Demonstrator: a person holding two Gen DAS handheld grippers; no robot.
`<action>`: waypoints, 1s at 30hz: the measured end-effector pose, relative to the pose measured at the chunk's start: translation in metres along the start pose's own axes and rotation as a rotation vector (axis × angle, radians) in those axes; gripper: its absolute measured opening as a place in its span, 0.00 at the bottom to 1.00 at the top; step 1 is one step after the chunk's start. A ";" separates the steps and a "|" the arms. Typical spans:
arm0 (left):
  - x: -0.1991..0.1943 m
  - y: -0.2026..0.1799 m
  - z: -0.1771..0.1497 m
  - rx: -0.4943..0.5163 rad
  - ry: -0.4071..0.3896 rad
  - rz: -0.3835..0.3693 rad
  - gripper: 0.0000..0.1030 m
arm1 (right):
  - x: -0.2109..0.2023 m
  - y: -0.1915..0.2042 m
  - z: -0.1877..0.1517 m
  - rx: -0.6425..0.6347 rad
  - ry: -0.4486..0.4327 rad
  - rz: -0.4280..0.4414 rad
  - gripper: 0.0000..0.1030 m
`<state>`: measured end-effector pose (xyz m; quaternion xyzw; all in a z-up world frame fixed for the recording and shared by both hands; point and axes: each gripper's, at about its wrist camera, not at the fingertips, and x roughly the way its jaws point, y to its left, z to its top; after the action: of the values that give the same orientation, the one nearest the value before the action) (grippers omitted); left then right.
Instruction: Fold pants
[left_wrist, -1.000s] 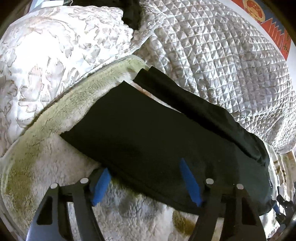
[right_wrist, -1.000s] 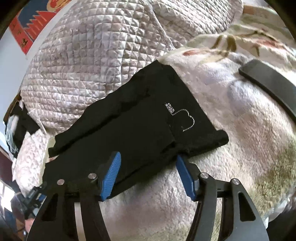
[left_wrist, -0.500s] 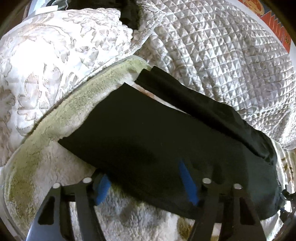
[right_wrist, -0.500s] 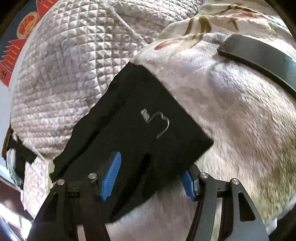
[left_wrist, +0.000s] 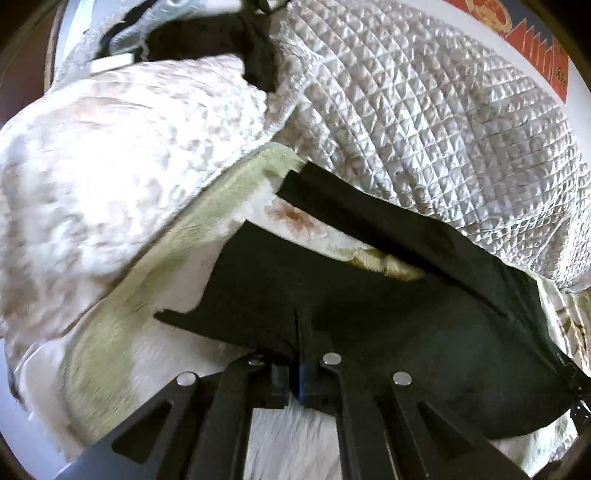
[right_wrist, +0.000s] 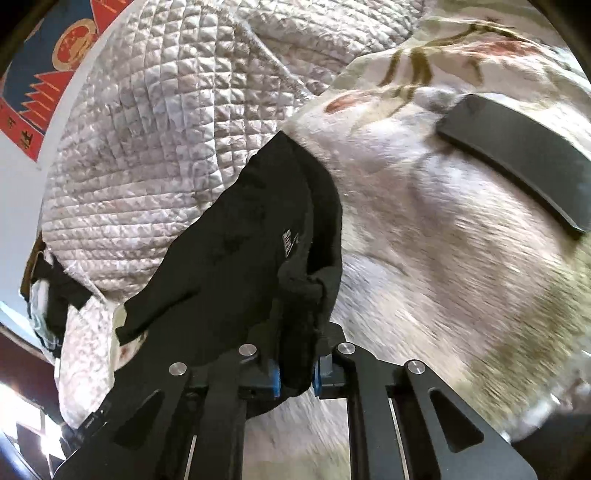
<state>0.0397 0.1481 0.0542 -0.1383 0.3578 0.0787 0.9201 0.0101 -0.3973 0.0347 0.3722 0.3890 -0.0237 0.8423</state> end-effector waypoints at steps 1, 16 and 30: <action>-0.008 0.006 -0.006 -0.009 0.002 -0.003 0.04 | -0.009 -0.004 -0.002 0.008 0.004 0.004 0.10; -0.025 0.032 -0.074 0.001 0.122 0.025 0.04 | -0.030 -0.030 -0.034 -0.069 0.122 -0.155 0.14; -0.063 0.039 -0.045 -0.009 -0.030 0.093 0.29 | -0.079 0.033 -0.029 -0.328 -0.103 -0.242 0.34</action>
<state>-0.0446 0.1679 0.0576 -0.1244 0.3496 0.1251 0.9202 -0.0522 -0.3747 0.0961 0.1791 0.3858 -0.0803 0.9014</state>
